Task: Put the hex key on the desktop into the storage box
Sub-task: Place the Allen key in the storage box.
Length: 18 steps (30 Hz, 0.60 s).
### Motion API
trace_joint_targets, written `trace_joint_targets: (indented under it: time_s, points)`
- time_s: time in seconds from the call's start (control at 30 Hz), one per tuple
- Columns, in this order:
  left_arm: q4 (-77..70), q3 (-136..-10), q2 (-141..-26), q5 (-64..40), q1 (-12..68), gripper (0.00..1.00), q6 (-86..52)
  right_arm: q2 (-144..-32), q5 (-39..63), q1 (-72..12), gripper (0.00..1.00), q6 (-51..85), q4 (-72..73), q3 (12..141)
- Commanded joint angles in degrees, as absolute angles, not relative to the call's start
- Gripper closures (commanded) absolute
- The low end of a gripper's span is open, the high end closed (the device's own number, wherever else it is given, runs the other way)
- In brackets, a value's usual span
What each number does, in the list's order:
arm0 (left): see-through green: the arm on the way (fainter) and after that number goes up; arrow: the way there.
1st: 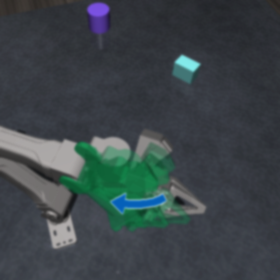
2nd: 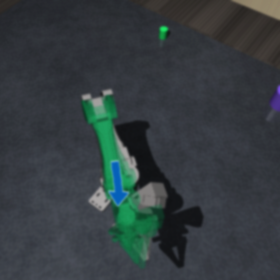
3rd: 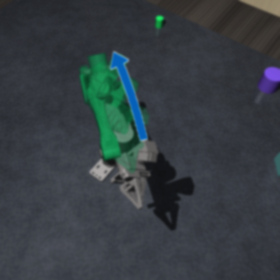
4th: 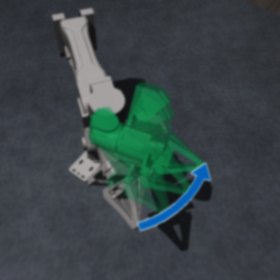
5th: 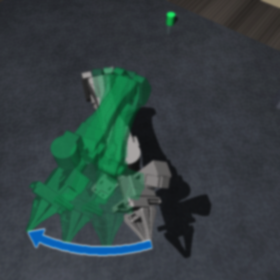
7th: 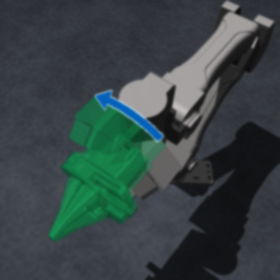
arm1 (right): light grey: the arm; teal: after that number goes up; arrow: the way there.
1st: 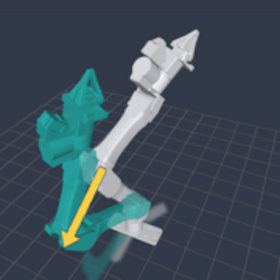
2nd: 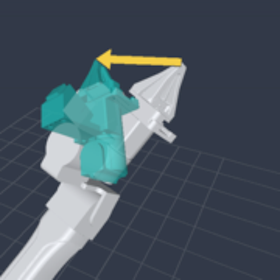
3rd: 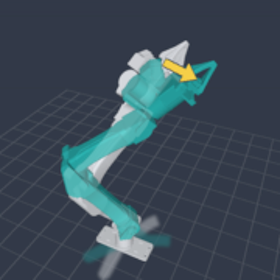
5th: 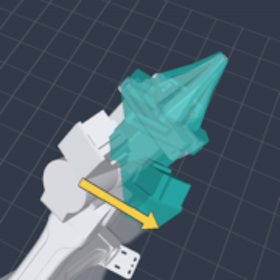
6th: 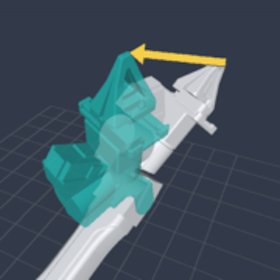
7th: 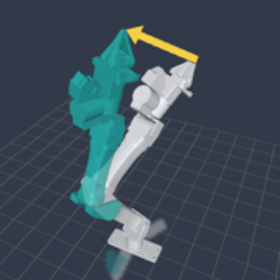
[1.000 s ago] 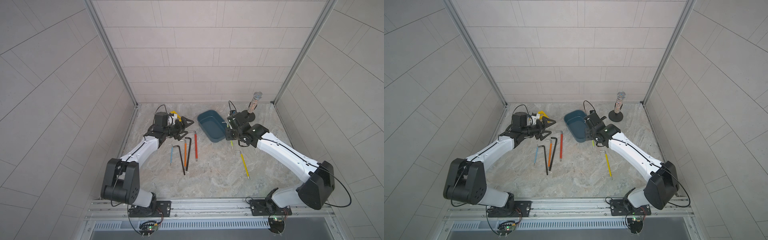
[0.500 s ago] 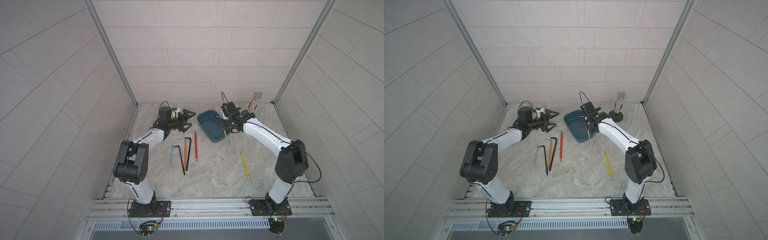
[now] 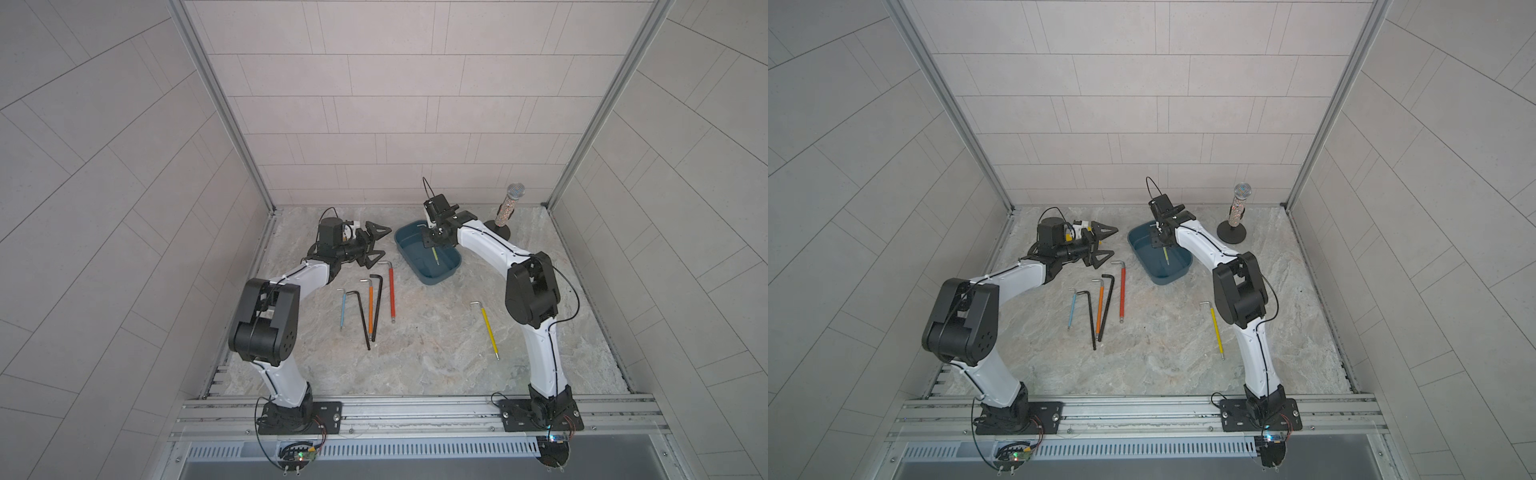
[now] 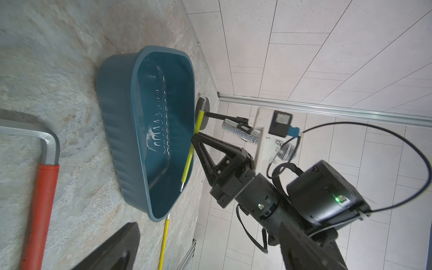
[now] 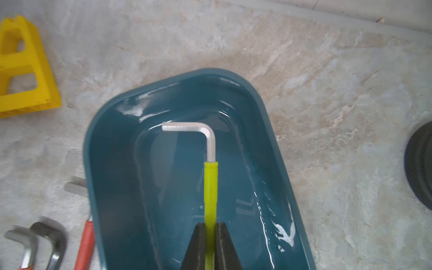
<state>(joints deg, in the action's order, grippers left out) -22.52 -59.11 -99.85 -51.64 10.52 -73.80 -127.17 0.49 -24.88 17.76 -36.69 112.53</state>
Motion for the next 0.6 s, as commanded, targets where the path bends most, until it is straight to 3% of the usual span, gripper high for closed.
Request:
trace_joint_targets:
  time_s: [0.0, 0.43, 0.57]
  points:
    - [-26.7, -58.1, -99.8, -52.5, 10.2, 0.00, -75.9, -131.5, 0.4, -24.6, 1.00, 15.9, -38.6, 117.4]
    - [-26.1, -57.3, -97.4, -52.3, 8.2, 0.01, -75.3, -133.9, 1.6, -24.5, 0.99, 15.8, -37.5, 114.3]
    - [-26.0, -57.1, -97.0, -52.3, 8.1, 0.02, -75.1, -133.2, 1.4, -24.5, 0.82, 16.8, -36.7, 112.1]
